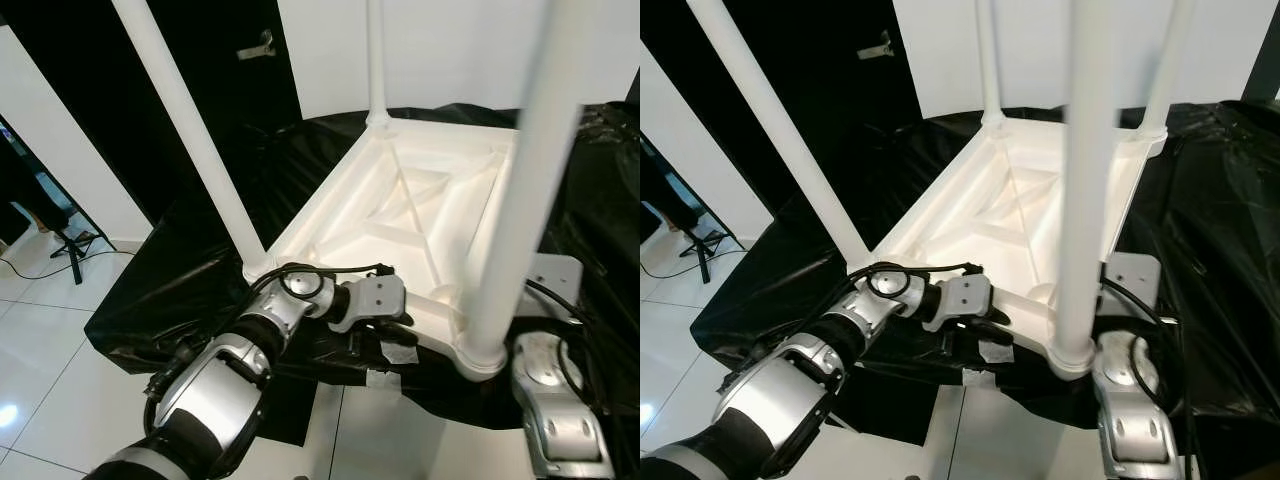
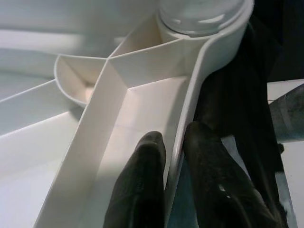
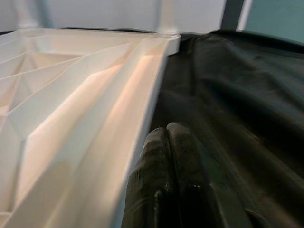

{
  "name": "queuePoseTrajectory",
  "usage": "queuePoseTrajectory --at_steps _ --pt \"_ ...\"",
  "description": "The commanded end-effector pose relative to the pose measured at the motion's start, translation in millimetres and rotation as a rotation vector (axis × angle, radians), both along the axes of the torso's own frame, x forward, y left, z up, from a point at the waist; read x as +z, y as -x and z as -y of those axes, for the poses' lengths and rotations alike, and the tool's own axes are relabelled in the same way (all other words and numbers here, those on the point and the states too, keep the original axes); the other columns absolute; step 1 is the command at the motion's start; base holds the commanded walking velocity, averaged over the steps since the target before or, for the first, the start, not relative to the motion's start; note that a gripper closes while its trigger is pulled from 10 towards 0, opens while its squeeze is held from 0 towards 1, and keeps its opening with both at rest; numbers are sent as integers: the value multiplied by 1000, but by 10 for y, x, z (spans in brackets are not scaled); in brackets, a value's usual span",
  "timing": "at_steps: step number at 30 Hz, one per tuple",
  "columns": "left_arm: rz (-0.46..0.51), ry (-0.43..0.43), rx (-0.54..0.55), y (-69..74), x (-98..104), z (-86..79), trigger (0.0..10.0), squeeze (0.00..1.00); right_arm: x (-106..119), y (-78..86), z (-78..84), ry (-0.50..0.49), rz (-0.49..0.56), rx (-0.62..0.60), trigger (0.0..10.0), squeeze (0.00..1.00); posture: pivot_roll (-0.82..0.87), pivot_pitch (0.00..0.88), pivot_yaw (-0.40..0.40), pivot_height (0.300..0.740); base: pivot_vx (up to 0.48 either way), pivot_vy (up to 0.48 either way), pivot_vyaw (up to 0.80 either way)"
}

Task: Building children table

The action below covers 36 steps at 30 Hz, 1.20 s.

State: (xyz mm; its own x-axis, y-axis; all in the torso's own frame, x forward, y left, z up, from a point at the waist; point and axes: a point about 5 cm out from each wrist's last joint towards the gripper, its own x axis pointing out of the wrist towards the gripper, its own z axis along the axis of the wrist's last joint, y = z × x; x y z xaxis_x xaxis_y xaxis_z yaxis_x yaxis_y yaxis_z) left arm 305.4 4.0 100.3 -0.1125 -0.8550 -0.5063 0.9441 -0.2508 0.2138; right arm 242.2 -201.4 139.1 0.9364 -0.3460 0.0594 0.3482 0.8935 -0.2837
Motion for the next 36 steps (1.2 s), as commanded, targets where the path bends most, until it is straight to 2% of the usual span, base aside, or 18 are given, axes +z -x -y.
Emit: queuePoseTrajectory --at_steps 1,5,6,7,8,9,10,11,13,16,18,22,24,28,29,31,33,36 --pt "34 -41 435 -26 -406 -89 0 0 76 71 -45 24 23 8 10000 0 -42 0 141 740 0 0 0" --pt "48 -52 477 -11 -448 -59 0 0 81 203 21 47 25 -42 10000 0 -45 0 141 740 0 0 0" --pt "51 -56 491 -5 -464 -54 784 0 50 271 57 52 13 -70 10000 0 -46 0 142 740 0 0 0" --pt "51 -56 491 -5 -464 -54 784 0 50 271 57 52 13 -70 10000 0 -46 0 142 740 0 0 0" --pt "49 -55 499 -1 -470 -51 3098 0 10 336 85 56 -4 -91 10000 0 -44 0 143 740 0 0 0" --pt "49 -55 499 -1 -470 -51 3098 0 10 336 85 56 -4 -91 10000 0 -44 0 143 740 0 0 0" --pt "43 -46 508 5 -474 -38 8471 0 -68 447 101 49 -42 -92 10000 0 -41 0 143 740 0 0 0" --pt "38 -39 520 8 -473 -23 10000 0 -130 568 105 41 -80 -77 10000 0 -42 0 144 740 0 0 0" --pt "34 -25 546 4 -469 -4 10000 0 -205 768 96 -14 -138 -11 10000 0 -47 0 146 740 0 0 0" --pt "36 -24 564 -4 -470 -4 10000 0 -200 824 34 -65 -156 82 10000 0 -56 0 151 740 0 0 0" --pt "37 -24 577 -5 -476 -5 10000 0 -160 890 -77 -133 -178 225 10000 0 -65 0 156 740 0 0 0" --pt "32 -24 565 14 -482 17 10000 0 -100 953 -59 -147 -174 245 10000 0 -72 0 157 740 0 0 0" --pt "27 -24 560 27 -484 38 8314 0 -69 967 5 -93 -163 213 10000 0 -70 0 158 740 0 0 0" --pt "24 -24 566 26 -483 47 8353 0 -34 961 -37 -68 -154 242 10000 0 -66 0 157 740 0 0 0" --pt "26 -26 574 27 -487 51 9686 0 6 967 -116 -80 -153 304 10000 0 -63 0 156 740 0 0 0" --pt "26 -26 574 27 -487 51 9686 0 6 967 -116 -80 -153 304 10000 0 -63 0 156 740 0 0 0" --pt "27 -28 583 38 -499 62 10000 0 82 1027 -211 -111 -149 404 10000 0 -63 0 156 740 0 0 0" --pt "23 -26 589 46 -506 73 10000 0 128 1081 -248 -169 -156 469 10000 0 -67 0 158 740 0 0 0"
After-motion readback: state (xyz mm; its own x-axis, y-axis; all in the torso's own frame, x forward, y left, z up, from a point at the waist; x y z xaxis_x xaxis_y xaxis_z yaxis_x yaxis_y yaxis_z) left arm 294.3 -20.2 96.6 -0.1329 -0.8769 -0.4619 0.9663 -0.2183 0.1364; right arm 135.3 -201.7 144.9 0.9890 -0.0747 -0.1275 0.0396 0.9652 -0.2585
